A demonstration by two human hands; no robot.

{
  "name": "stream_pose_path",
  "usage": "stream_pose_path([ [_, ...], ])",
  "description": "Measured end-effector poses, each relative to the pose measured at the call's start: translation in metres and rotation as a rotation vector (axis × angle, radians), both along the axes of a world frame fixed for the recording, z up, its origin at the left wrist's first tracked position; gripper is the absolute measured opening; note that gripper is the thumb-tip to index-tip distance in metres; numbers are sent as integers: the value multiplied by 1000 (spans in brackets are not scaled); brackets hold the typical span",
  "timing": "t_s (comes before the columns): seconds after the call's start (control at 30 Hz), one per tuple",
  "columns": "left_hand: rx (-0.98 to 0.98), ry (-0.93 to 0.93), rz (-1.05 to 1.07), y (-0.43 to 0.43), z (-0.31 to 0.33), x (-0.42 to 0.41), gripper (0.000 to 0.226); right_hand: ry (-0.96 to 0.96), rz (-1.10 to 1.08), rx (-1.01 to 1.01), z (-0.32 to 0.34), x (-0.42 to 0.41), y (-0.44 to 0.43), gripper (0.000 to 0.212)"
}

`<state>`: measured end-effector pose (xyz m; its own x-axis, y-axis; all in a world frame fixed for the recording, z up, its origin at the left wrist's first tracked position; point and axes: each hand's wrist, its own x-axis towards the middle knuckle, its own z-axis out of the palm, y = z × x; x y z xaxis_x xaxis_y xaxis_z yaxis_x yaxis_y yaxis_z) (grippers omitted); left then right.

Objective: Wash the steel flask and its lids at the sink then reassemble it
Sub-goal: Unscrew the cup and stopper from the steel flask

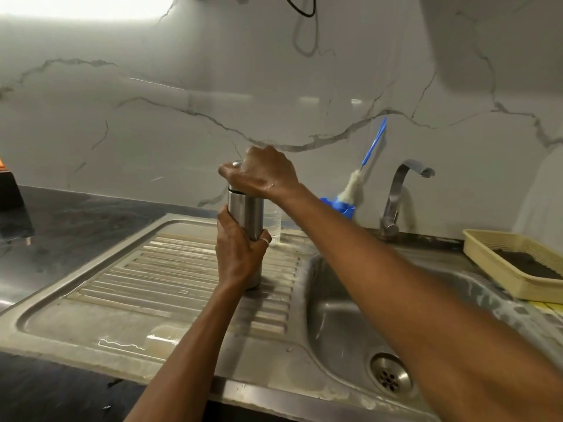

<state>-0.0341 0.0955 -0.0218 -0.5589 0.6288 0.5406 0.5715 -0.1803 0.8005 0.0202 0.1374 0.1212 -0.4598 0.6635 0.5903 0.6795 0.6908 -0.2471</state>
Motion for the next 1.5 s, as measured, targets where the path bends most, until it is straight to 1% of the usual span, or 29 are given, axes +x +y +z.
stream_pose_path([
  [0.1, 19, 9, -8, 1, -2, 1, 91, 298, -27, -72, -19, -17, 2, 50],
  [0.23, 19, 0, -10, 4, -2, -6, 92, 477, 26, -142, -26, -26, 3, 41],
  [0.33, 16, -4, -19, 6, -1, -11, 87, 533, 43, -144, -28, -27, 6, 33],
  [0.43, 6, -24, -41, 8, -1, -13, 85, 543, 57, -140, -27, -28, 7, 27],
  [0.5, -4, -40, -74, 8, -2, -18, 84, 545, 135, -206, -25, -24, 10, 24],
  [0.57, -24, -69, -154, 7, -2, -25, 81, 544, 278, -325, -23, -16, 12, 17],
  [0.67, -26, -85, -213, 6, -3, -30, 79, 495, 446, -421, -19, -6, 18, 12],
  [0.73, -26, -72, -196, 6, -3, -28, 78, 463, 504, -472, -16, -2, 23, 15],
  [0.8, -27, -62, -173, 6, -4, -26, 77, 387, 529, -528, -12, 2, 28, 20],
  [0.83, -22, -58, -167, 5, -4, -25, 77, 315, 533, -553, -9, 5, 29, 27],
  [0.93, -13, -50, -161, 5, -6, -24, 76, 53, 483, -630, 11, 15, 25, 58],
  [1.0, -13, -51, -163, 5, -5, -22, 76, -112, 379, -546, 27, 19, 17, 71],
  [1.03, -18, -53, -163, 5, -5, -22, 76, -191, 306, -457, 34, 18, 12, 69],
  [1.1, -21, -58, -164, 5, -5, -21, 78, -299, 109, -240, 39, 16, 4, 59],
  [1.17, -22, -62, -163, 4, -4, -19, 77, -333, -51, -75, 38, 14, -3, 65],
  [1.23, -23, -65, -162, 4, -4, -19, 77, -367, -112, 36, 34, 14, -8, 67],
  [1.27, -24, -65, -161, 3, -4, -19, 77, -373, -109, 73, 32, 14, -9, 64],
  [1.33, -26, -61, -163, 3, -3, -19, 77, -348, -67, 53, 28, 14, -6, 55],
  [1.4, -32, -58, -166, 4, -3, -19, 78, -318, 18, -77, 27, 15, 0, 48],
  [1.5, -29, -55, -169, 4, -2, -19, 79, -335, 185, -291, 36, 17, -2, 37],
])
